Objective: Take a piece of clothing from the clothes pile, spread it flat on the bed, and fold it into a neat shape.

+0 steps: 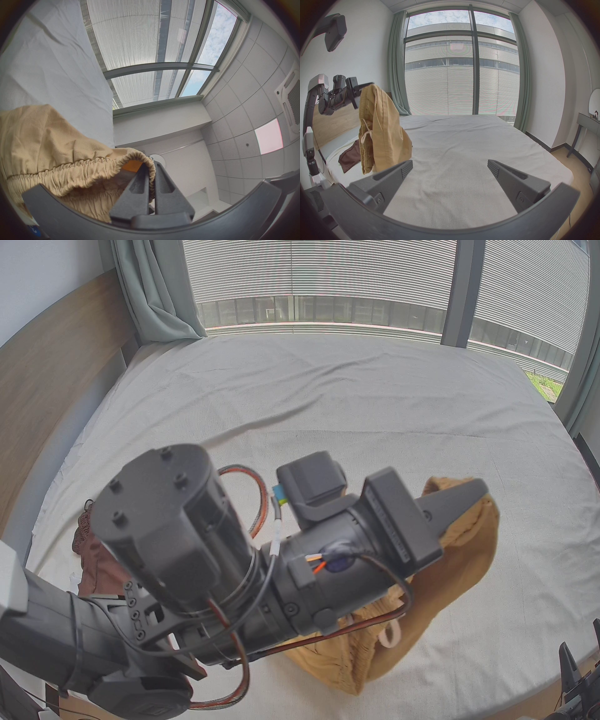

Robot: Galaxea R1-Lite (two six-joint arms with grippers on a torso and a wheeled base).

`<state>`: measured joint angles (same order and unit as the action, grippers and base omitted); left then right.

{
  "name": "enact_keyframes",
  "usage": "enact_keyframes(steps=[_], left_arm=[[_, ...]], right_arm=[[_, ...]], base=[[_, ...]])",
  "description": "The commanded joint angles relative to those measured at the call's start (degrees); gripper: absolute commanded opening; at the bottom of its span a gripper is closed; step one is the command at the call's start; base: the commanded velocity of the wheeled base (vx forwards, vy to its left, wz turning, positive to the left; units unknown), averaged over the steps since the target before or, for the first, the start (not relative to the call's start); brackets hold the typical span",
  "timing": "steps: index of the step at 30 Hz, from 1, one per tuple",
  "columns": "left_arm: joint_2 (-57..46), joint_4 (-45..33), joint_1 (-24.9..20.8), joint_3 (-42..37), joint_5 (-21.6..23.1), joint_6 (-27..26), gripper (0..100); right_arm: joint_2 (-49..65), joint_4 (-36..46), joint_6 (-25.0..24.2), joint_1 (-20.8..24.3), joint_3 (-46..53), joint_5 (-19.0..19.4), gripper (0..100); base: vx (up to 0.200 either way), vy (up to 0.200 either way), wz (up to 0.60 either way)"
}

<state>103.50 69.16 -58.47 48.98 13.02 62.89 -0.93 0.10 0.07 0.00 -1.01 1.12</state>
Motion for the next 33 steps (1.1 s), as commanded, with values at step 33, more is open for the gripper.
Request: enact_keyframes(steps=[33], left_arm=[[-1.72,17.42,16.10,-22.18,8.51,-5.67,0]], right_arm=[[0.40,-0.01,0.10,-0.09,1.01,0.02,100]], base=[[0.000,0.000,0.00]])
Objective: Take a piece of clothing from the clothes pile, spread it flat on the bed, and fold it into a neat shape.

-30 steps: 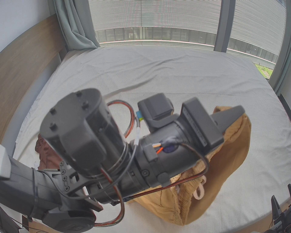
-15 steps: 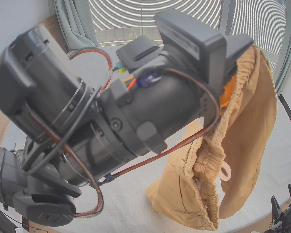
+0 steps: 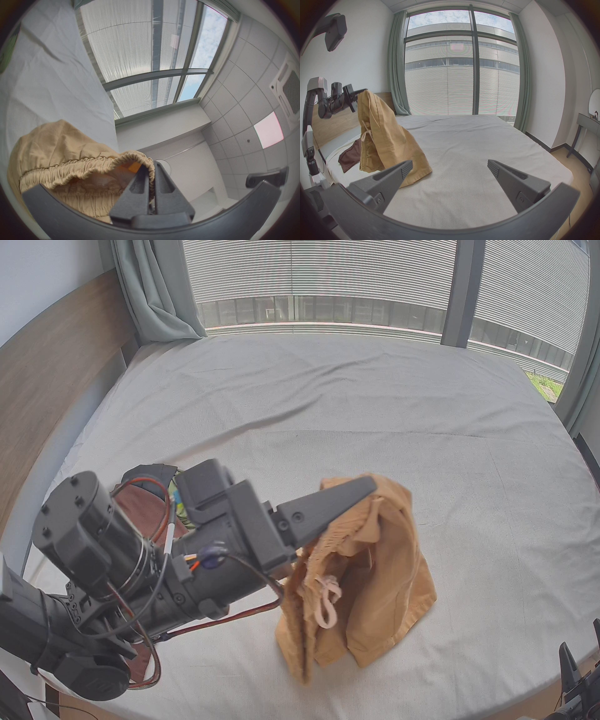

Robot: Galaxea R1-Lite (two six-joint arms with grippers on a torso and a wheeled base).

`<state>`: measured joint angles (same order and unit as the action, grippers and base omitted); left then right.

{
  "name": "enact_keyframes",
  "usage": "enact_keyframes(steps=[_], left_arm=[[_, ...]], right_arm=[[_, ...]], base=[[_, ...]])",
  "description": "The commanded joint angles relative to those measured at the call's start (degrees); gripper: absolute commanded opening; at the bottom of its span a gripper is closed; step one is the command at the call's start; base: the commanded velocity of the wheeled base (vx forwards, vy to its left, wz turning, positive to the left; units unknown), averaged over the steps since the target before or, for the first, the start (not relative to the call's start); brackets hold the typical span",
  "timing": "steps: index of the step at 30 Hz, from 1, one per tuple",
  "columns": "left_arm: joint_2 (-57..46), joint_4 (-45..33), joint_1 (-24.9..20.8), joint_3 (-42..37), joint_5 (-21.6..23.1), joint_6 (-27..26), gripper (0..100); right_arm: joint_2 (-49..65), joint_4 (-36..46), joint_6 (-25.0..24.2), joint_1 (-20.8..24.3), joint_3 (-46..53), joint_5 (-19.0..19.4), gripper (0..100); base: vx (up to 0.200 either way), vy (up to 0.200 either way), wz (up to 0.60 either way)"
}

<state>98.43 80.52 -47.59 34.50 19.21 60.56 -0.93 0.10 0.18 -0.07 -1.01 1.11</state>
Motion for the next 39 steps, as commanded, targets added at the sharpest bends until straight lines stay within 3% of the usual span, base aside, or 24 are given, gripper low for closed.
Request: enact_keyframes(steps=[1,14,19,39], left_arm=[[3.79,7.37,5.32,-8.75,2.15,-3.35,0],[5.55,8.25,13.49,-12.35,1.97,-8.88,0],[8.18,8.34,18.76,-12.53,1.97,-14.33,0],[13.55,8.51,30.63,-12.44,2.06,-17.76,0]], right_arm=[[0.40,-0.01,-0.01,-0.01,1.01,0.03,100],[0.40,-0.01,0.08,-0.01,1.01,0.03,100],[0.40,-0.01,0.17,-0.01,1.01,0.03,100],[0.40,-0.10,0.26,-0.01,1.01,0.03,100]], base=[[0.000,0.000,0.00],[0.000,0.000,0.00],[0.000,0.000,0.00],[0.000,0.000,0.00]])
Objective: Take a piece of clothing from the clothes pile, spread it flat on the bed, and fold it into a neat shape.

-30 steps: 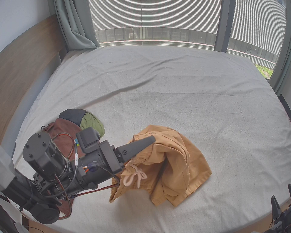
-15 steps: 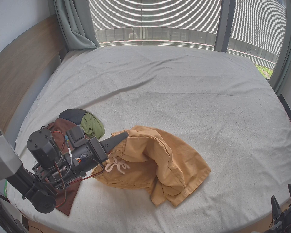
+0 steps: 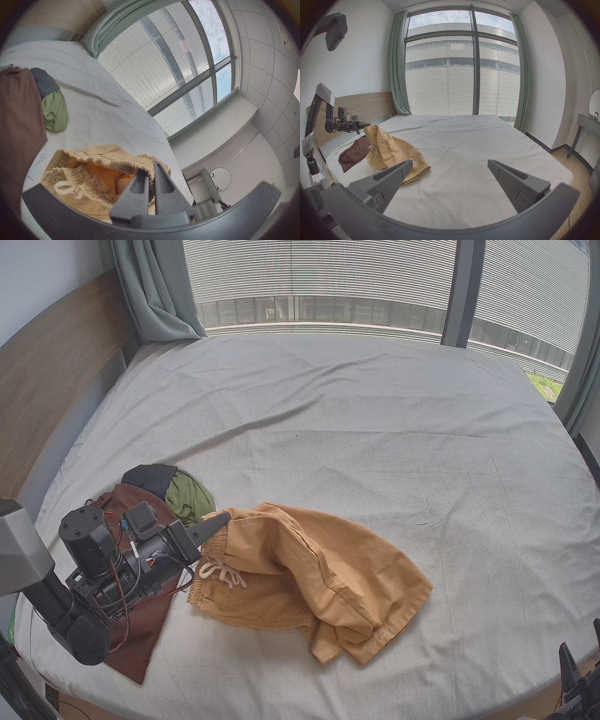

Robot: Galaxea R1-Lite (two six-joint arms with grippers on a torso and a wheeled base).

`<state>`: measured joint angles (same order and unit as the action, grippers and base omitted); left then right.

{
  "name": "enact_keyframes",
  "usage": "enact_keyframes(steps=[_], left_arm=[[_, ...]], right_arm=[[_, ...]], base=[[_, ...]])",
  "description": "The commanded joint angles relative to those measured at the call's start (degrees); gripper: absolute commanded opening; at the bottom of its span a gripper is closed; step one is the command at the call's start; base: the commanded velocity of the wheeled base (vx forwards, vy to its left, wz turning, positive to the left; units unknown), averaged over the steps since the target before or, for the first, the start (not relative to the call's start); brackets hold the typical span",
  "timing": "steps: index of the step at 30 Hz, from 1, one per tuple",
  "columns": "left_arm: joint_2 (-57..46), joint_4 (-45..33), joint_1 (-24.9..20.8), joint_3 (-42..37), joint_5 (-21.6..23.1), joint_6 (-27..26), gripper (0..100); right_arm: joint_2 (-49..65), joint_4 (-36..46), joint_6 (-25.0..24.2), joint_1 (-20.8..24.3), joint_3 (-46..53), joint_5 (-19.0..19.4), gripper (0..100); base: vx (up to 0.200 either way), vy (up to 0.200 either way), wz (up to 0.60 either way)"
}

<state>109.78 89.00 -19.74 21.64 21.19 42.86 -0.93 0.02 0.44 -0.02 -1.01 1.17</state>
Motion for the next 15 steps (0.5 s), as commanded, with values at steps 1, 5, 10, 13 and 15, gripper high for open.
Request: enact_keyframes(steps=[1,5,10,13,15], left_arm=[[2.72,0.03,3.21,0.51,0.17,-0.15,0],[3.16,0.03,3.92,0.60,1.14,-1.20,0],[5.36,0.03,5.41,2.44,1.58,-4.89,0],[5.80,0.03,5.50,2.18,1.58,-5.42,0],[5.71,0.03,5.50,2.62,1.58,-5.42,0]], right_arm=[[0.40,-0.02,0.00,-0.06,1.01,0.06,100],[0.40,-0.02,0.09,-0.06,1.01,0.06,100],[0.40,-0.02,0.09,0.02,1.01,0.06,100],[0.40,-0.02,0.09,0.02,1.01,0.06,100],[0.40,-0.02,0.09,0.02,1.01,0.06,100]], base=[[0.000,0.000,0.00],[0.000,0.000,0.00],[0.000,0.000,0.00],[0.000,0.000,0.00],[0.000,0.000,0.00]])
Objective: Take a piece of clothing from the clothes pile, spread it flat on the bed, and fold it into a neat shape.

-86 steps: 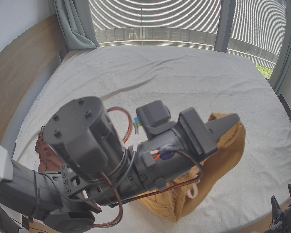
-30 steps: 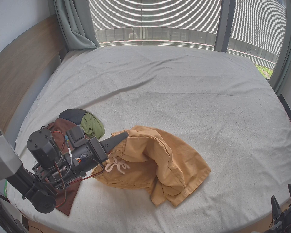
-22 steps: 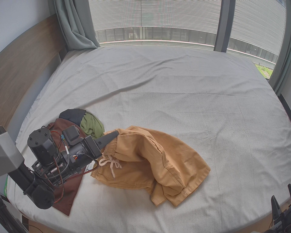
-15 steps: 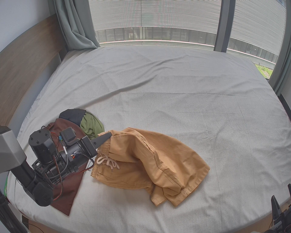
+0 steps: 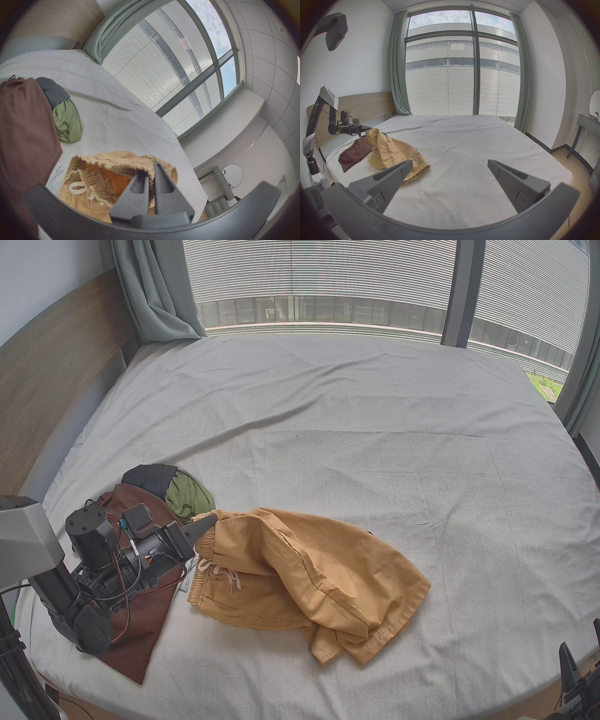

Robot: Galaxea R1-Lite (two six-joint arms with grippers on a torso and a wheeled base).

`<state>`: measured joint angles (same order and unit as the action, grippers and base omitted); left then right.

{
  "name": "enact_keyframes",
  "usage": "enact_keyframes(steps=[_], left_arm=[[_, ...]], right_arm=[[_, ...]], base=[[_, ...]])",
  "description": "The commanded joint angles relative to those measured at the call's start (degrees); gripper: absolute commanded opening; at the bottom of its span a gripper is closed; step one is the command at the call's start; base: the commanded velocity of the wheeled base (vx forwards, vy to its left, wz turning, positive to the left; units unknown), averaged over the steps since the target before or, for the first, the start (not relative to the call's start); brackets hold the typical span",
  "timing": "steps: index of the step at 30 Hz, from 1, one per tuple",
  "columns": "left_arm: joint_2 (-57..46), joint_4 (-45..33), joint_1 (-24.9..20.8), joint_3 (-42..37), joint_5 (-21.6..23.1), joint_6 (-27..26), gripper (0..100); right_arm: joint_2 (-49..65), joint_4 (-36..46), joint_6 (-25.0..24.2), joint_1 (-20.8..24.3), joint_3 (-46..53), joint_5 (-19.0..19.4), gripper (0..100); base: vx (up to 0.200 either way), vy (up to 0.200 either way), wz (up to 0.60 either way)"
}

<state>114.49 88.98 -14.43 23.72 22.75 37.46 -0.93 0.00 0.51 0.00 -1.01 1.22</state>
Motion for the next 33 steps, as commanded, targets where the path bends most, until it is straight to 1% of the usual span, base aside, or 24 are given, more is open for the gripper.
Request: enact_keyframes(steps=[1,10,12,13,14,15,16,17,18,22,23,24,28,29,30,31,32,33], left_arm=[[0.91,0.05,0.20,0.45,0.02,-0.02,0],[0.38,0.14,0.20,0.45,0.02,-0.02,0],[0.29,0.14,0.20,0.45,0.02,-0.02,0],[0.29,0.14,0.20,0.45,-0.07,-0.11,0],[0.20,0.14,0.20,0.36,-0.07,-0.11,0],[0.20,0.14,0.20,0.36,-0.07,-0.11,0],[0.03,0.14,0.28,0.53,-0.07,-0.02,0],[0.03,0.14,0.55,0.53,0.02,-0.02,0],[0.03,0.05,0.55,0.45,0.02,-0.11,0],[0.03,0.14,0.63,0.53,0.02,-0.11,0],[0.03,0.05,0.63,0.53,0.02,-0.11,0],[-0.06,0.14,0.63,0.53,0.02,-0.11,0],[-0.15,0.14,0.55,0.53,0.02,-0.20,0],[-0.15,0.14,0.55,0.53,0.02,-0.20,0],[-0.15,0.14,0.55,0.53,0.02,-0.37,0],[-0.15,0.14,0.55,0.62,0.02,-0.37,0],[-0.15,0.14,0.55,0.62,0.02,-0.37,0],[-0.15,0.14,0.46,0.62,0.02,-0.37,0]], right_arm=[[0.40,0.00,0.02,0.00,1.01,0.01,100],[0.49,-0.26,-0.34,0.09,1.01,0.28,100],[0.49,-1.58,-0.34,-0.09,0.84,1.07,100],[0.84,-3.87,-0.42,0.00,-0.57,1.33,100],[-0.04,-7.65,-0.69,0.00,-4.53,1.42,100],[-0.04,-7.65,-0.69,0.00,-4.53,1.42,100],[-5.75,-9.84,-0.69,0.09,-11.12,1.51,100],[-10.85,-9.14,-0.78,0.88,-14.63,1.33,100],[-12.08,-8.35,-1.48,1.41,-15.86,1.33,100],[-17.09,-4.66,-10.00,5.89,-16.30,1.77,100],[-19.02,-4.13,-11.32,6.68,-16.30,2.30,100],[-21.66,-4.48,-11.59,7.47,-16.39,3.44,100],[-27.73,-4.04,-11.67,9.49,-17.80,7.22,100],[-28.17,-3.96,-11.67,9.58,-17.88,7.57,100],[-31.33,-3.96,-11.67,9.76,-18.06,9.94,100],[-33.18,-3.96,-11.67,9.76,-18.06,11.00,100],[-33.18,-3.96,-11.67,9.76,-18.06,11.00,100],[-37.39,-4.22,-11.67,9.76,-18.15,13.11,100]], base=[[0.000,0.000,0.00],[0.000,0.000,0.00],[0.000,0.000,0.00],[0.000,0.000,0.00],[0.000,0.000,0.00],[0.000,0.000,0.00],[0.000,0.000,0.00],[0.000,0.000,0.00],[0.000,0.000,0.00],[0.000,0.000,0.00],[0.000,0.000,0.00],[0.000,0.000,0.00],[0.000,0.000,0.00],[0.000,0.000,0.00],[0.000,0.000,0.00],[0.000,0.000,0.00],[0.000,0.000,0.00],[0.000,0.000,0.00]])
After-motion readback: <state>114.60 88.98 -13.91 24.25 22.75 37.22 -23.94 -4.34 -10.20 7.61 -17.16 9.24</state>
